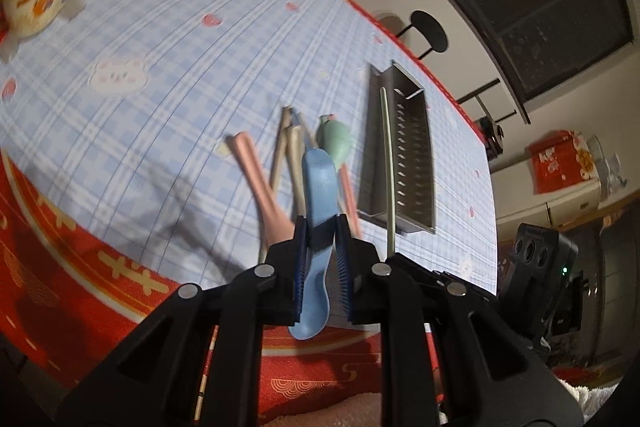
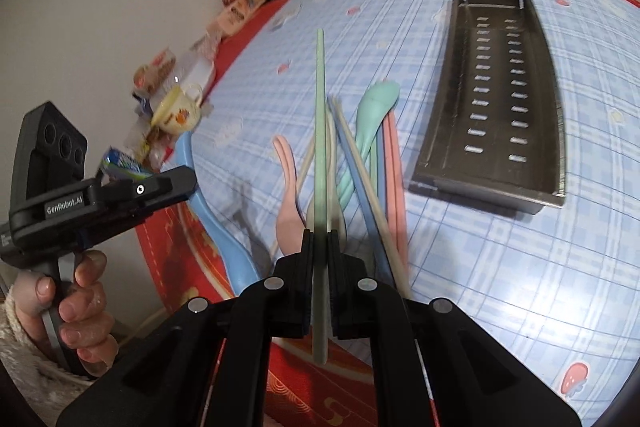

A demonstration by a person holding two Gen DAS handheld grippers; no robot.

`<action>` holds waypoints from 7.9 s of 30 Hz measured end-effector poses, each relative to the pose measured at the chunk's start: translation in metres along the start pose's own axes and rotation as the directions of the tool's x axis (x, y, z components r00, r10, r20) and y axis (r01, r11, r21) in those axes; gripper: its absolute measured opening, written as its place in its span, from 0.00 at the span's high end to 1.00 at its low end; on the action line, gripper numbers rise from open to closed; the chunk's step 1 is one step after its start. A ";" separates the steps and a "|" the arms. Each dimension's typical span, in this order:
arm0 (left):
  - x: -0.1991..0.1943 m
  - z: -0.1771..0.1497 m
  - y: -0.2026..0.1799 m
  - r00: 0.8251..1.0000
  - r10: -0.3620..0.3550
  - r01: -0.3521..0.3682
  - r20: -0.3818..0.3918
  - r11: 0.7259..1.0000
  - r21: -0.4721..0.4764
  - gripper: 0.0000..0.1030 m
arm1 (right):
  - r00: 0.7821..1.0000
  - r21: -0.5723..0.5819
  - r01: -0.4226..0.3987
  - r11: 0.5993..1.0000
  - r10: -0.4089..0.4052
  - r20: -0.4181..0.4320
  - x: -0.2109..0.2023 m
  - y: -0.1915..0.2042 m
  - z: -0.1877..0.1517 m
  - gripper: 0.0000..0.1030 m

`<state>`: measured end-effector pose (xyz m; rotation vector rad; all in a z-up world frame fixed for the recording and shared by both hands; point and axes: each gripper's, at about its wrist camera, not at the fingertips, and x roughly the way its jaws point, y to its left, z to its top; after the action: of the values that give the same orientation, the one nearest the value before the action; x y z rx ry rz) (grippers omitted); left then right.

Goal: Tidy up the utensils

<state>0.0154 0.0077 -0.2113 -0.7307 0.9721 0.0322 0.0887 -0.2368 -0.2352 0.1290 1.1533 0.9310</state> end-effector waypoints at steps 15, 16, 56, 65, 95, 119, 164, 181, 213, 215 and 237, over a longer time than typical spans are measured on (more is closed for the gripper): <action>0.044 0.083 -0.090 0.979 -0.153 0.180 -0.135 0.960 0.214 0.83 | 0.972 0.237 0.097 0.967 -0.142 0.184 -0.051 -0.058 0.027 0.93; 0.051 0.090 -0.100 0.974 -0.165 0.199 -0.155 0.951 0.236 0.83 | 0.967 0.258 0.110 0.960 -0.163 0.196 -0.053 -0.064 0.029 0.93; 0.243 0.221 -0.156 0.967 -0.043 0.130 -0.250 0.930 0.343 0.47 | 0.915 0.293 0.360 0.886 -0.397 0.075 -0.002 -0.101 0.095 0.76; 0.173 0.214 -0.147 0.994 0.017 0.031 -0.108 0.904 0.427 0.08 | 0.897 0.242 0.378 0.893 -0.418 0.142 -0.032 -0.076 0.082 0.06; 0.051 0.000 0.008 0.936 0.351 -0.346 0.023 0.909 0.230 0.06 | 0.935 0.041 0.345 0.938 -0.348 0.064 -0.011 -0.022 -0.020 0.06; 0.050 -0.011 0.015 0.945 0.327 -0.325 0.016 0.931 0.163 0.07 | 0.962 -0.224 0.262 0.939 -0.271 -0.012 0.037 -0.004 0.001 0.88; 0.112 0.015 0.003 0.943 0.280 -0.251 -0.183 0.954 0.164 0.51 | 0.979 -0.086 0.191 0.978 -0.197 -0.061 0.047 -0.004 -0.013 0.93; 0.158 0.040 -0.023 0.835 0.485 -0.406 -0.258 0.861 0.306 0.59 | 0.981 -0.080 0.181 0.980 -0.185 -0.059 0.044 -0.005 -0.014 0.93; 0.150 0.004 -0.031 0.773 0.613 -0.406 -0.166 0.678 0.612 0.65 | 0.981 -0.075 0.179 0.981 -0.183 -0.056 0.044 -0.005 -0.016 0.93; 0.151 0.000 -0.035 0.772 0.618 -0.402 -0.149 0.656 0.639 0.71 | 0.981 -0.075 0.179 0.981 -0.183 -0.057 0.044 -0.005 -0.015 0.93; 0.101 0.022 -0.005 0.906 0.363 -0.245 -0.217 0.869 0.429 0.72 | 0.982 -0.070 0.177 0.982 -0.181 -0.058 0.043 -0.006 -0.015 0.93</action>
<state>0.0915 -0.0125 -0.2777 -0.2013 1.3265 0.0064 0.0833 -0.2166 -0.2767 -0.0568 1.1722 0.8162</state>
